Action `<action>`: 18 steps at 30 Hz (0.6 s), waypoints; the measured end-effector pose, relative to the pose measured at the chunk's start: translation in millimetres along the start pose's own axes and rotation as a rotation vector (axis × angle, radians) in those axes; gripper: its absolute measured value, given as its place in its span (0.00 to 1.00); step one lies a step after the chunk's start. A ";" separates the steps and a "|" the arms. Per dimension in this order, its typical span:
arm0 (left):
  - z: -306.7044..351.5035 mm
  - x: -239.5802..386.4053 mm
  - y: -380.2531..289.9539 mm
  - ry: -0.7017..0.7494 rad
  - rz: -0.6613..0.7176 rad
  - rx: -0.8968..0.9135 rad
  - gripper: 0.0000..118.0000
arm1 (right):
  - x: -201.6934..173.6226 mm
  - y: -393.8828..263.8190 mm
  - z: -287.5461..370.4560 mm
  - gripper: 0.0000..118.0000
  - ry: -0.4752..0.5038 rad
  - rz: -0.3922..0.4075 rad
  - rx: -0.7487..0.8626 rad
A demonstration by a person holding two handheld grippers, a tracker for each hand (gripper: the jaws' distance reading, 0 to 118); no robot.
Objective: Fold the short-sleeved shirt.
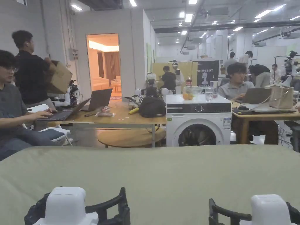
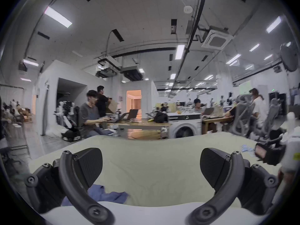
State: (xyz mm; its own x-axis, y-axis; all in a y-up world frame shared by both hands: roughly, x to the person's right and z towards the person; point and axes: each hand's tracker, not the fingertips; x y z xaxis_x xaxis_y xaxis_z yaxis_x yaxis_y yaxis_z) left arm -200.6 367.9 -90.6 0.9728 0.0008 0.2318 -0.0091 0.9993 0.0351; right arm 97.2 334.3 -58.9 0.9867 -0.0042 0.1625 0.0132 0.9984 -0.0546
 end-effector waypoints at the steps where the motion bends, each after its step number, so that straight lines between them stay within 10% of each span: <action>1: -0.8 2.7 0.7 0.038 -0.004 -0.013 1.00 | 0.1 0.6 -0.3 1.00 0.020 -0.019 -0.019; 18: 10.0 -3.0 -3.0 0.089 -0.014 0.034 1.00 | 3.0 -3.0 8.2 1.00 0.038 -0.030 0.008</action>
State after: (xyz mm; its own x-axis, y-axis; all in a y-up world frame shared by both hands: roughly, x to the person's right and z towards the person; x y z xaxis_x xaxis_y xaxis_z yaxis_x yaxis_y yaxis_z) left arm -205.9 364.6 -81.6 0.9895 -0.0089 0.1442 -0.0014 0.9975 0.0709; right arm 98.8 331.8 -50.1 0.9913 -0.0359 0.1267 0.0416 0.9982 -0.0425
